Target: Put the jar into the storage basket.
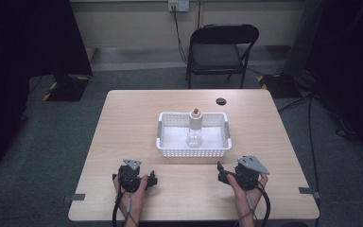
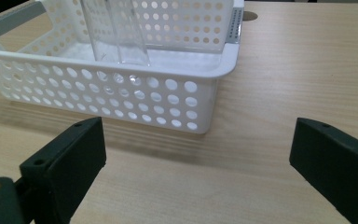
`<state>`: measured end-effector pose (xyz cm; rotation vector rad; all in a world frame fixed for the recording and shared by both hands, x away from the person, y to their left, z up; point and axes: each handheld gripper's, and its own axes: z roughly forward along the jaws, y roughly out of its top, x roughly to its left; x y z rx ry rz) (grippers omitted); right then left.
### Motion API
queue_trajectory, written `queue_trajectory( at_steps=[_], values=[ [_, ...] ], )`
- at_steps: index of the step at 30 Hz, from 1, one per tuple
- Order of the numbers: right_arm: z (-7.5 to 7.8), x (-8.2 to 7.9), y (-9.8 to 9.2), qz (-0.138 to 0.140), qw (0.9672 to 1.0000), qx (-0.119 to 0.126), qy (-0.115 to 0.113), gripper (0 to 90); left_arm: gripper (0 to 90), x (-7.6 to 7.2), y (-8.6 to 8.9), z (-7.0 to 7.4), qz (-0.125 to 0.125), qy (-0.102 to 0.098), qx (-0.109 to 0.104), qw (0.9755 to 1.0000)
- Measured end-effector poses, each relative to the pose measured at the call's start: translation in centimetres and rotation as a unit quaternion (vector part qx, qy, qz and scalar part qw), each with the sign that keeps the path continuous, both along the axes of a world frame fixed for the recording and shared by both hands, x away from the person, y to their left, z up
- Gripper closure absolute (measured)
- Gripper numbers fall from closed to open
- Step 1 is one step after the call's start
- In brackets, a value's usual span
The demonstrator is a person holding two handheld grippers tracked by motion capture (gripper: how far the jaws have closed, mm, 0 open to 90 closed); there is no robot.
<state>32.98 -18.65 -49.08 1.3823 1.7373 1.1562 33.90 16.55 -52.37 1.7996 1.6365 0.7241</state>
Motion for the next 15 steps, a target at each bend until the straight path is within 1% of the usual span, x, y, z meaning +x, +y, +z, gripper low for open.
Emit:
queue_trajectory(
  at_steps=[2,5,8,15],
  values=[
    [-0.2,-0.2,0.1,-0.001,1.0,-0.005,0.002,2.5,0.0,0.0,0.0,0.0,0.0,0.0,0.0,1.0],
    [-0.5,-0.4,0.4,-0.003,0.9997,-0.02,0.01,2.6,0.0,0.0,0.0,0.0,0.0,0.0,0.0,1.0],
    [-0.9,-0.6,0.7,0.002,0.9993,-0.033,0.017,2.6,0.0,0.0,0.0,0.0,0.0,0.0,0.0,1.0],
    [-1.7,-0.8,0.6,0.001,0.9988,-0.038,0.031,2.7,0.0,0.0,0.0,0.0,0.0,0.0,0.0,1.0]
  ],
)
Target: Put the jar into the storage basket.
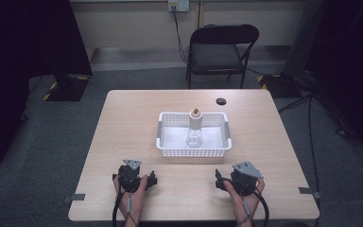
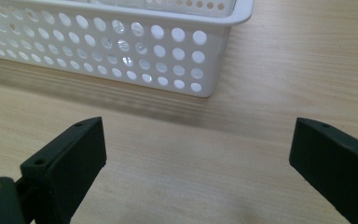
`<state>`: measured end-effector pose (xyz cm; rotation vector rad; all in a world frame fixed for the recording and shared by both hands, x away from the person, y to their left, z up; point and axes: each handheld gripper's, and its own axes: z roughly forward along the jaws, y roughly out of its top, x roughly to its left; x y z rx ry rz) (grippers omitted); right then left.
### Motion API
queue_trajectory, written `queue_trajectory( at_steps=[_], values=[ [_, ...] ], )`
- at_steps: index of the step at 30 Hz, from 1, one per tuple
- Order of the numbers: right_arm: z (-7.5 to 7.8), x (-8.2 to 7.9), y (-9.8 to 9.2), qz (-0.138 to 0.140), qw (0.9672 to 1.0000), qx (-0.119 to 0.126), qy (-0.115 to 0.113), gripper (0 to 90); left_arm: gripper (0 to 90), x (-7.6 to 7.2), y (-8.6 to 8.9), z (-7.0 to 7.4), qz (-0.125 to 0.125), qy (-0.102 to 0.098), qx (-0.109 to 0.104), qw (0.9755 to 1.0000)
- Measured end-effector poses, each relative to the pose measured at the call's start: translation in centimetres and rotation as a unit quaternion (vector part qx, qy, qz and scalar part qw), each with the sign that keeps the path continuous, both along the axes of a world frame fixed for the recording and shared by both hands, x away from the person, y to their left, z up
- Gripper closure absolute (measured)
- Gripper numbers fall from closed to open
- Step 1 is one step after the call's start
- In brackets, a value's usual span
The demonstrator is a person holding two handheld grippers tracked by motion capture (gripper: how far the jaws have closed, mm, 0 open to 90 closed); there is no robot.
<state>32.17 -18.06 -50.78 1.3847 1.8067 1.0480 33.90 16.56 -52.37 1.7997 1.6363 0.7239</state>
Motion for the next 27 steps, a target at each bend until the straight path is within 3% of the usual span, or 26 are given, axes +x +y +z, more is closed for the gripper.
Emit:
queue_trajectory(
  at_steps=[14,20,27],
  values=[
    [-1.4,0.1,0.0,-0.002,0.9991,-0.005,0.042,3.8,0.0,0.0,0.0,0.0,0.0,0.0,0.0,1.0],
    [-1.7,0.5,0.0,-0.014,0.9971,-0.016,0.073,4.8,0.0,0.0,0.0,0.0,0.0,0.0,0.0,1.0],
    [-1.8,0.9,0.1,-0.007,0.9951,-0.018,0.097,4.9,0.0,0.0,0.0,0.0,0.0,0.0,0.0,1.0]
  ],
)
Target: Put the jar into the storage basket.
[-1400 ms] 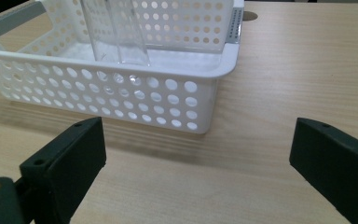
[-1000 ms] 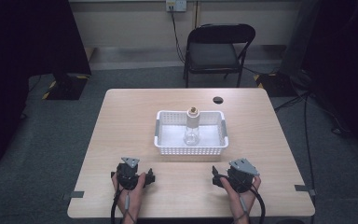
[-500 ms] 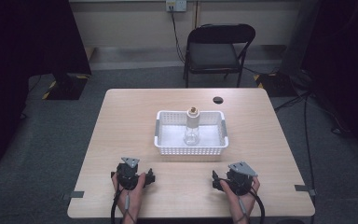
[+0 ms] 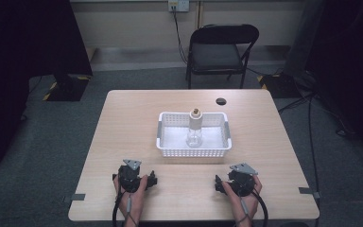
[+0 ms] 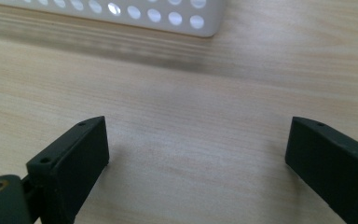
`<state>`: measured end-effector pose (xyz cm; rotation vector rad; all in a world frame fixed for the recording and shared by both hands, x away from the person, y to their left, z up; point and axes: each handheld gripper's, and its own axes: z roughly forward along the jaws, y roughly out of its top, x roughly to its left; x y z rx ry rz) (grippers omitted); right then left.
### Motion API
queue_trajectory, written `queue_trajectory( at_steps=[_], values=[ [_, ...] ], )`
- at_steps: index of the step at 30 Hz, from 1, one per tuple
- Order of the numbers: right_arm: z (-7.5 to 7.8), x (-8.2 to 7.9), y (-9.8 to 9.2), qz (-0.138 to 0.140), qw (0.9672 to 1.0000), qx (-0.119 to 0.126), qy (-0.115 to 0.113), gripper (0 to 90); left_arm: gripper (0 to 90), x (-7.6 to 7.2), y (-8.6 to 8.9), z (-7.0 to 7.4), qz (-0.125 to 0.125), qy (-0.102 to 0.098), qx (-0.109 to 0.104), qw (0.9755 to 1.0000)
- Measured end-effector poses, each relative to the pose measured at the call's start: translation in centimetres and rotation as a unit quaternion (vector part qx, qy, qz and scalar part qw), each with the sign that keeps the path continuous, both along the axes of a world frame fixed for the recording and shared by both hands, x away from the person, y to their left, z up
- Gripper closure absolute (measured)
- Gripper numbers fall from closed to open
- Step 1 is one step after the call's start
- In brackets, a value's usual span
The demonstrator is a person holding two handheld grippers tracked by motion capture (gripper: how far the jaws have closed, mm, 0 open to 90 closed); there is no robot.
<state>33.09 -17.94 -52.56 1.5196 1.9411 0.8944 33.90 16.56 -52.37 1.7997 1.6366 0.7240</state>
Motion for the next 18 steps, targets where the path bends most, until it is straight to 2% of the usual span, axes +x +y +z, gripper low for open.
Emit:
queue_trajectory(
  at_steps=[5,18],
  values=[
    [-0.04,0.06,0.21,0.0,1.0,-0.008,0.004,4.5,0.0,0.0,0.0,0.0,0.0,0.0,0.0,1.0],
    [-0.05,0.08,0.21,0.0,1.0,-0.008,0.004,4.3,0.0,0.0,0.0,0.0,0.0,0.0,0.0,1.0]
  ],
)
